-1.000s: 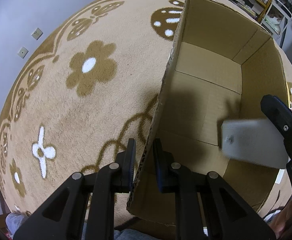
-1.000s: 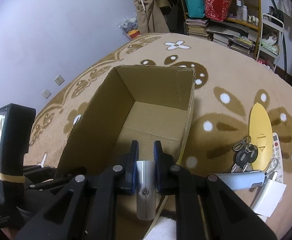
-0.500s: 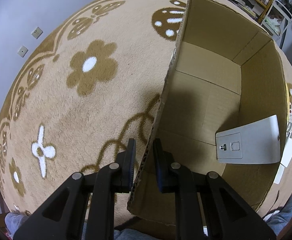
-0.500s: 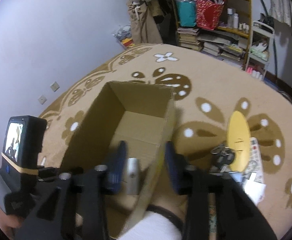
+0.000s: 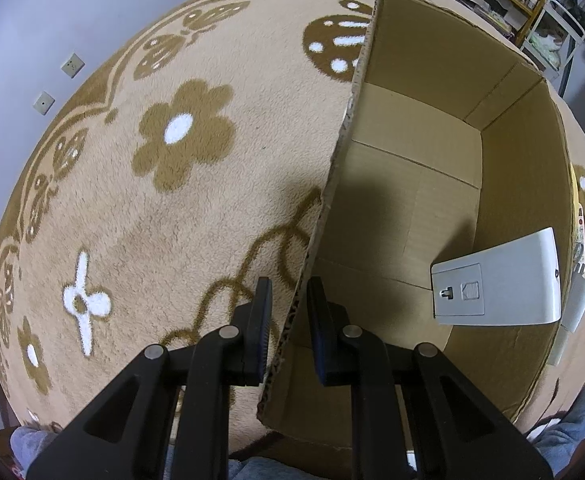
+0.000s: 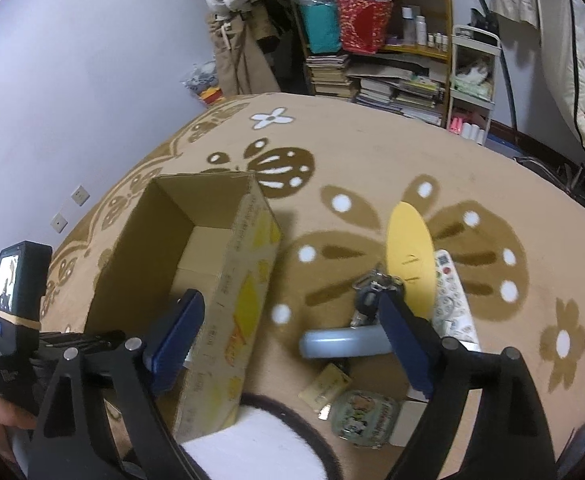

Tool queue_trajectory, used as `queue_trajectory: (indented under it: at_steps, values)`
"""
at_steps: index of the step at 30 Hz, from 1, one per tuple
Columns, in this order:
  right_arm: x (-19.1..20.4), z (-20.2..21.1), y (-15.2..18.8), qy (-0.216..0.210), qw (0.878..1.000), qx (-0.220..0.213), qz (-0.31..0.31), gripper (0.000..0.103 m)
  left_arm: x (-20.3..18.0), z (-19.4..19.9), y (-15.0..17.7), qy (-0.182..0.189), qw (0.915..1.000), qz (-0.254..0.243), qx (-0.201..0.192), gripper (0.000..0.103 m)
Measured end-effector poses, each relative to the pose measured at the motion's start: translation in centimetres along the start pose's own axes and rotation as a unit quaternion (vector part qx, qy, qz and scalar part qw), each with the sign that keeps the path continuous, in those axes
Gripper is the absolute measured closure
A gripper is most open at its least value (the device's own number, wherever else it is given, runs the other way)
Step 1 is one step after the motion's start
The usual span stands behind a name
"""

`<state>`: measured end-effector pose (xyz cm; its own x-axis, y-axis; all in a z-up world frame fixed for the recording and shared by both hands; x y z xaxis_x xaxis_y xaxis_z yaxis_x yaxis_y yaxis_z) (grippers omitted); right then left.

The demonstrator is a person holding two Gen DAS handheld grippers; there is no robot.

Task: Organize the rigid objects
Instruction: 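Move the right gripper back to the pile and grasp the white square charger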

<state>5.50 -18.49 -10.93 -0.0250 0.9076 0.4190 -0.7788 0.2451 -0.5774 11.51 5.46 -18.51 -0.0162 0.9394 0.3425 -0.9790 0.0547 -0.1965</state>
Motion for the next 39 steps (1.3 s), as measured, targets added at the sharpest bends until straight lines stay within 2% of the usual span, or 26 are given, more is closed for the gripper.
queue_trajectory:
  at_steps: [3,14,24,33,39]
  values:
    - [-1.5,0.4,0.7,0.024,1.000,0.005,-0.011,0.009,0.0,0.0,0.0,0.000,1.0000,0.000,0.000,0.086]
    - [-5.0,0.9,3.0,0.035,0.997,0.023,-0.057,0.009,0.0,0.1,0.0,-0.001,1.0000,-0.001,0.000,0.086]
    - [-6.2,-0.1,5.3,0.056,0.993,0.072,-0.069,0.009,0.0,0.1,0.1,-0.003,1.0000,-0.007,-0.002,0.086]
    - [-9.4,-0.1,7.8,0.093,0.981,0.112,-0.128,0.010,-0.1,0.1,0.0,-0.008,0.9999,-0.009,-0.001,0.086]
    - [-11.2,-0.3,8.8,0.105,0.975,0.124,-0.152,0.011,-0.2,0.1,0.1,-0.009,0.9999,-0.007,-0.003,0.086]
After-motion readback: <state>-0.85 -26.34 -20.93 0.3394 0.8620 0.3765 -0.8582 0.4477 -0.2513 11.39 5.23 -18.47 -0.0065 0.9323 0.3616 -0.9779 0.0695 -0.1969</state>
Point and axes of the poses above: each gripper's, at about its wrist camera, not at the fingertips, and z roughly against the way its jaws point, x to its left, y to its underside, the point moved 4 cm from there along -z, roughly the way its jaws point, and after that the axes turned 15 degrees about -y, right-handed, at the moved point
